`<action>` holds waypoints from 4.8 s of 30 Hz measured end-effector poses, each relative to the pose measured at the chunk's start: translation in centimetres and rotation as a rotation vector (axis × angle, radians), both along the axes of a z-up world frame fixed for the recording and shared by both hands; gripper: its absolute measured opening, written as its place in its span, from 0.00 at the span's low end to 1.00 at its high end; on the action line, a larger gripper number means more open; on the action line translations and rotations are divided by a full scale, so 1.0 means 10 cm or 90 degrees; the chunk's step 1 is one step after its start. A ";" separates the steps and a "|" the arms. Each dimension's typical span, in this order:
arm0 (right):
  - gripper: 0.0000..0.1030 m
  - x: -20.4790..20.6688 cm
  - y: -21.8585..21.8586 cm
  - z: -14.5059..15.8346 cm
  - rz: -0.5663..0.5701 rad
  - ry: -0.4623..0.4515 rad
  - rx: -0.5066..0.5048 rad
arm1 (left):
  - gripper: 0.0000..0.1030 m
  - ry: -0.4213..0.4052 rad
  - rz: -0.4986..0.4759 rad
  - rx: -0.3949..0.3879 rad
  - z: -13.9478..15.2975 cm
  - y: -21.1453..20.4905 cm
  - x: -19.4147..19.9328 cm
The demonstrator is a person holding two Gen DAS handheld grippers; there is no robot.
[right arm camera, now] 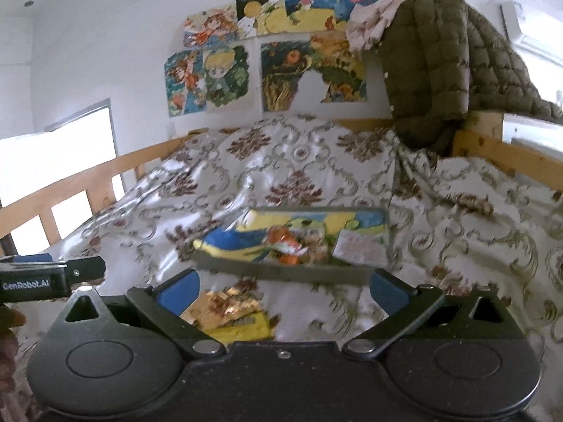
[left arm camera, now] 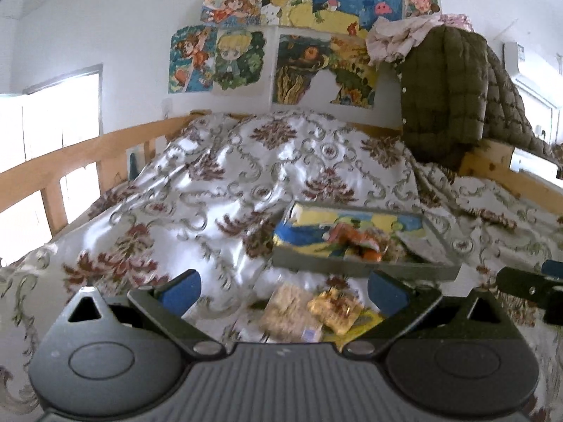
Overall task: Organize snacks
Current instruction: 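Lift both tools away from the tray toward the remaining snacks, then lower the left tool to the rice cracker block while the right tool approaches the gold pouch, then close the left tool on the rice cracker block while the right tool grasps the gold pouch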
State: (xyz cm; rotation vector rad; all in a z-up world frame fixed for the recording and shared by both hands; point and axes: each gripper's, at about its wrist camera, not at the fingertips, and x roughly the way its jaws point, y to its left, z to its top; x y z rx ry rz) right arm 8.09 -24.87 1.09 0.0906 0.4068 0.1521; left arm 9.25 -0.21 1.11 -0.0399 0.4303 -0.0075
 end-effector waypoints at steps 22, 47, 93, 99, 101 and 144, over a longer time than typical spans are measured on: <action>0.99 -0.17 0.33 -0.35 0.025 0.096 -0.072 | 1.00 0.082 0.076 0.032 -0.29 0.17 -0.19; 0.99 0.04 0.39 -0.50 0.040 0.144 -0.031 | 1.00 0.157 0.169 0.023 -0.41 0.34 0.02; 0.99 1.19 0.67 -1.01 0.185 0.171 -0.155 | 1.00 0.164 -0.126 0.056 -0.90 0.22 1.38; 0.99 1.29 0.64 -1.03 0.180 0.174 -0.154 | 1.00 0.177 -0.169 0.032 -0.95 0.22 1.46; 0.99 1.34 0.60 -1.02 0.171 0.170 -0.152 | 1.00 0.178 -0.190 0.051 -1.00 0.18 1.48; 0.80 2.33 0.67 -1.18 0.027 0.406 0.143 | 0.73 0.211 -0.187 0.149 -1.14 -0.11 1.45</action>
